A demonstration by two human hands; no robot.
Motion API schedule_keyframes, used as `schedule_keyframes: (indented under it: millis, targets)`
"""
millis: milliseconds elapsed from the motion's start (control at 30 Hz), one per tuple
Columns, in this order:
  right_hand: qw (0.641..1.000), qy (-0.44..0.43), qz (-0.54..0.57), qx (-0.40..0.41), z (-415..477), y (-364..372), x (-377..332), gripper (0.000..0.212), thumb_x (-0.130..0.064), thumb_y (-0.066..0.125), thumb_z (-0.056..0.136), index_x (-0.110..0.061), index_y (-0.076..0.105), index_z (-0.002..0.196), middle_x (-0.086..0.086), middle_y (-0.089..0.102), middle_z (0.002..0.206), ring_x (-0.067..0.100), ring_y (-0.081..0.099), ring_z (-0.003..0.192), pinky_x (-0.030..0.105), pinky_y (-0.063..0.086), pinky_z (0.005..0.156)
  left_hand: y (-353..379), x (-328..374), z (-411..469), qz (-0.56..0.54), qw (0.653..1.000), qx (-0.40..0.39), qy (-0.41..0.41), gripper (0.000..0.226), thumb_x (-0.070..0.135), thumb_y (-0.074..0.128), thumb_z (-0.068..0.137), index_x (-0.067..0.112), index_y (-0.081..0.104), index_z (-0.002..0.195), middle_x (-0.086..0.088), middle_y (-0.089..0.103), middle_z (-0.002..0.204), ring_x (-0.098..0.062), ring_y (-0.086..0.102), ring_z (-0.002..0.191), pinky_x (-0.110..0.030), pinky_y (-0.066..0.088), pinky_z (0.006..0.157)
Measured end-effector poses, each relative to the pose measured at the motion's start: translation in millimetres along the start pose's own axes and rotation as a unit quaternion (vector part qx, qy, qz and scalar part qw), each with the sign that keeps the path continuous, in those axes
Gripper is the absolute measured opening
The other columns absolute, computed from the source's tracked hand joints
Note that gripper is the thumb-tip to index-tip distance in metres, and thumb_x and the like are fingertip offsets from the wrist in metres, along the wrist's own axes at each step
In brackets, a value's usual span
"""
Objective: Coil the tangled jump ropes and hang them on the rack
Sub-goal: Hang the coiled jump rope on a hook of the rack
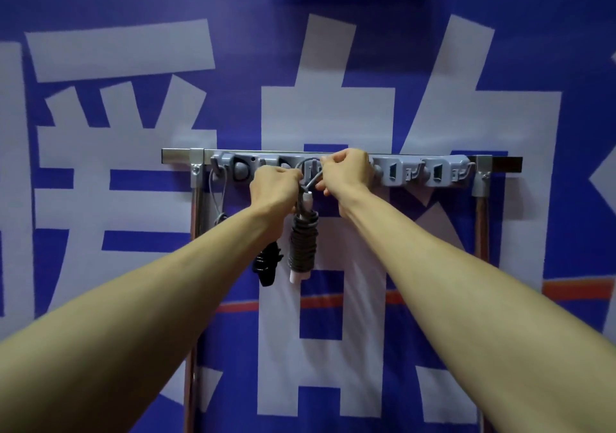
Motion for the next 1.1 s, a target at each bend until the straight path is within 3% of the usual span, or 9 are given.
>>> schedule_keyframes:
  millis: [67,167,267,400,467,600,767,1000,1100]
  targets:
    - [1.0,0.009,-0.003,-0.003,-0.9,3.8,10.6,0.031,-0.019,0.061,0.091,-0.017,0.058,0.06,0.008,0.066,0.058,0.017,0.062,0.049,0.027,0.052,0.05,1.9,-11.5,-3.3,0.011,1.0,-0.012,-0.01,0.021,0.011,0.059,0.088,0.012,0.066,0.068,-0.009,0.063,0.069,-0.021,0.059,0.059,-0.031,0.054,0.054]
    - [1.0,0.011,-0.006,-0.019,-7.7,2.1,20.0,0.026,-0.02,0.062,0.088,-0.023,0.058,0.063,-0.003,0.067,0.06,0.022,0.069,0.079,0.039,0.057,0.073,2.1,-23.1,-17.1,-0.021,0.998,-0.058,-0.025,0.019,0.007,0.055,0.092,0.011,0.065,0.077,-0.006,0.06,0.066,-0.017,0.058,0.057,-0.026,0.052,0.05]
    - [0.999,0.006,-0.026,-0.041,-19.1,-5.8,14.9,0.019,-0.014,0.065,0.081,-0.027,0.058,0.068,0.0,0.072,0.081,0.024,0.069,0.091,0.043,0.057,0.08,-4.2,-21.2,-32.2,-0.071,0.993,-0.086,-0.044,0.019,0.0,0.047,0.092,0.012,0.062,0.09,-0.005,0.06,0.074,-0.017,0.059,0.066,-0.026,0.052,0.061]
    - [0.992,-0.01,-0.094,-0.081,-46.8,-28.0,9.2,0.02,-0.008,0.059,0.077,-0.027,0.061,0.082,0.005,0.071,0.1,0.027,0.065,0.101,0.044,0.056,0.082,-19.3,-20.4,-54.2,-0.033,0.995,-0.086,-0.039,0.016,0.006,0.052,0.088,0.021,0.06,0.086,-0.006,0.061,0.097,-0.02,0.057,0.093,-0.035,0.047,0.086]
    - [0.99,-0.003,-0.094,-0.101,-67.2,-42.6,8.3,0.019,-0.009,0.062,0.077,-0.025,0.063,0.088,0.005,0.071,0.101,0.025,0.066,0.094,0.042,0.058,0.077,-29.3,-21.0,-74.8,-0.014,0.995,-0.087,-0.05,0.021,0.014,0.056,0.086,0.021,0.063,0.104,-0.005,0.064,0.109,-0.021,0.059,0.105,-0.04,0.049,0.095]
    - [0.982,0.036,-0.07,-0.174,-122.2,-72.2,14.1,0.011,-0.011,0.066,0.084,-0.019,0.066,0.09,0.002,0.069,0.095,0.016,0.066,0.072,0.025,0.051,0.049,-45.5,-26.8,-130.8,-0.016,0.99,-0.123,-0.067,0.019,0.007,0.054,0.086,0.021,0.065,0.095,-0.003,0.068,0.096,-0.018,0.064,0.094,-0.028,0.049,0.079]
    - [0.951,0.091,-0.101,-0.277,-210.0,-121.4,39.6,0.016,-0.012,0.062,0.09,-0.014,0.064,0.105,0.002,0.065,0.097,0.015,0.063,0.08,0.028,0.056,0.061,-60.1,-67.5,-227.7,0.015,0.98,-0.136,-0.143,0.035,0.01,0.054,0.088,0.016,0.044,0.121,-0.01,0.064,0.111,-0.019,0.067,0.094,-0.035,0.05,0.088]
    - [0.935,0.199,-0.125,-0.267,-322.0,-192.3,111.1,0.041,-0.009,0.061,0.087,-0.009,0.051,0.126,0.004,0.063,0.089,0.019,0.062,0.078,0.034,0.056,0.065,-81.8,-135.0,-375.5,0.079,0.951,-0.174,-0.245,0.011,0.009,0.052,0.089,0.019,0.053,0.092,-0.008,0.065,0.096,-0.019,0.06,0.081,-0.025,0.04,0.067]
    - [0.926,0.226,-0.129,-0.272,-362.4,-216.4,146.0,0.033,-0.008,0.062,0.088,-0.01,0.055,0.12,-0.001,0.061,0.077,0.02,0.062,0.078,0.037,0.056,0.073,-88.8,-174.8,-422.4,0.121,0.936,-0.171,-0.282,0.023,0.018,0.058,0.087,0.016,0.053,0.109,-0.007,0.067,0.096,-0.02,0.059,0.087,-0.026,0.039,0.067]
Point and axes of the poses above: each hand's wrist, its own z-axis towards the middle knuckle, its own y-axis out of the palm, x = y × z, the point moved 2 cm from there along z, towards the middle knuckle
